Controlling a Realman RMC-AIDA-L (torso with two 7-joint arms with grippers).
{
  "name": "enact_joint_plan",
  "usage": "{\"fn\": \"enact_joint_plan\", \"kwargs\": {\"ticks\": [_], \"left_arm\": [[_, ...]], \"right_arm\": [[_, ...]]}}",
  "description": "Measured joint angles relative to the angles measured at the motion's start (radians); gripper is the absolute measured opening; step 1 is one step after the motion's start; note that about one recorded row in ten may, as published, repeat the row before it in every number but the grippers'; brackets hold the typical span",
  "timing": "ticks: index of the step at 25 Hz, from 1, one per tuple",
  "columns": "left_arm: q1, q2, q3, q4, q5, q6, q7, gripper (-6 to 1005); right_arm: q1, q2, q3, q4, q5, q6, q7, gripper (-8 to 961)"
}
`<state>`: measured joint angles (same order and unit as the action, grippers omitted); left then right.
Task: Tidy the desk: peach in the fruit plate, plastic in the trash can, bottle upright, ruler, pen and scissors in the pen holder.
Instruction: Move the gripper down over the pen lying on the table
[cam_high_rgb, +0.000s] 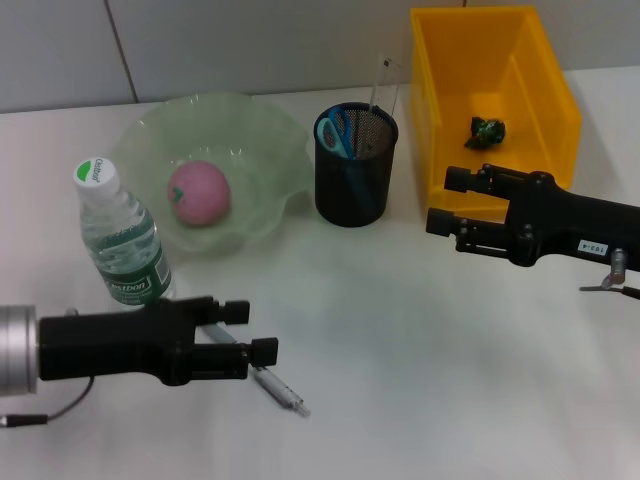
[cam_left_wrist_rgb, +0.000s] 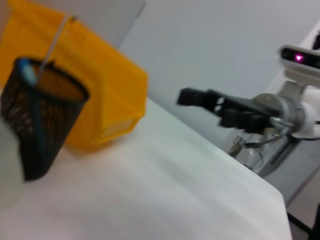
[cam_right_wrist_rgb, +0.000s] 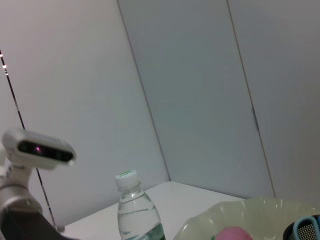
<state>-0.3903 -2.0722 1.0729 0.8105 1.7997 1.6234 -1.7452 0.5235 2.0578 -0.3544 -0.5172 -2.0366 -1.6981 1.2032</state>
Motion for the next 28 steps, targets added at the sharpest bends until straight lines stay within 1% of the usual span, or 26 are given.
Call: {"fn": "enact_joint_plan", "kwargs": {"ticks": [2, 4, 8, 10, 11, 12, 17, 20, 21, 22, 25, 26, 27, 28], "left_arm": [[0.007, 0.001, 0.004, 0.060, -0.013, 0.031, 0.006, 837], [0.006, 0.004, 0.013, 0.147, -0.012, 0.062, 0.010, 836], [-0.018, 0.009, 0.071, 0.338, 0.037, 0.084, 0.018, 836], [-0.046, 0.009, 0.095, 0.440, 0.079, 0.103, 0.035, 836], [-0.080, 0.009, 0.118, 0.531, 0.120, 0.131, 0.063, 836], [-0.080, 0.009, 0.118, 0.531, 0.120, 0.131, 0.063, 836], [-0.150, 0.010, 0.198, 0.713, 0.223, 0.176, 0.129, 836], [-0.192, 0.023, 0.262, 0.771, 0.275, 0.183, 0.165, 835], [-0.218, 0.031, 0.297, 0.791, 0.309, 0.192, 0.206, 835], [-0.218, 0.031, 0.297, 0.791, 0.309, 0.192, 0.206, 835], [-0.242, 0.028, 0.348, 0.810, 0.388, 0.198, 0.263, 835], [-0.251, 0.026, 0.396, 0.813, 0.434, 0.193, 0.290, 835], [-0.251, 0.026, 0.396, 0.813, 0.434, 0.193, 0.290, 835], [-0.256, 0.029, 0.430, 0.811, 0.455, 0.183, 0.307, 835]], "right_arm": [[0.000, -0.001, 0.000, 0.000, 0.000, 0.000, 0.001, 750], [-0.001, -0.001, 0.000, -0.001, -0.001, 0.000, 0.009, 750], [-0.004, -0.006, 0.000, -0.006, -0.009, 0.000, 0.045, 750], [-0.005, -0.008, 0.000, -0.010, -0.014, 0.000, 0.066, 750], [-0.004, -0.013, -0.001, -0.011, -0.016, 0.002, 0.087, 750], [-0.004, -0.013, -0.001, -0.011, -0.016, 0.002, 0.087, 750], [0.005, -0.030, -0.005, -0.019, -0.024, 0.009, 0.157, 750], [0.013, -0.041, -0.033, -0.033, -0.027, 0.007, 0.216, 750], [0.018, -0.045, -0.065, -0.050, -0.028, 0.008, 0.262, 750], [0.018, -0.045, -0.065, -0.050, -0.028, 0.008, 0.262, 750], [0.027, -0.046, -0.109, -0.076, -0.028, 0.014, 0.316, 750], [0.032, -0.049, -0.128, -0.092, -0.028, 0.018, 0.347, 750], [0.032, -0.049, -0.128, -0.092, -0.028, 0.018, 0.347, 750], [0.034, -0.051, -0.135, -0.099, -0.028, 0.019, 0.359, 750]]}}
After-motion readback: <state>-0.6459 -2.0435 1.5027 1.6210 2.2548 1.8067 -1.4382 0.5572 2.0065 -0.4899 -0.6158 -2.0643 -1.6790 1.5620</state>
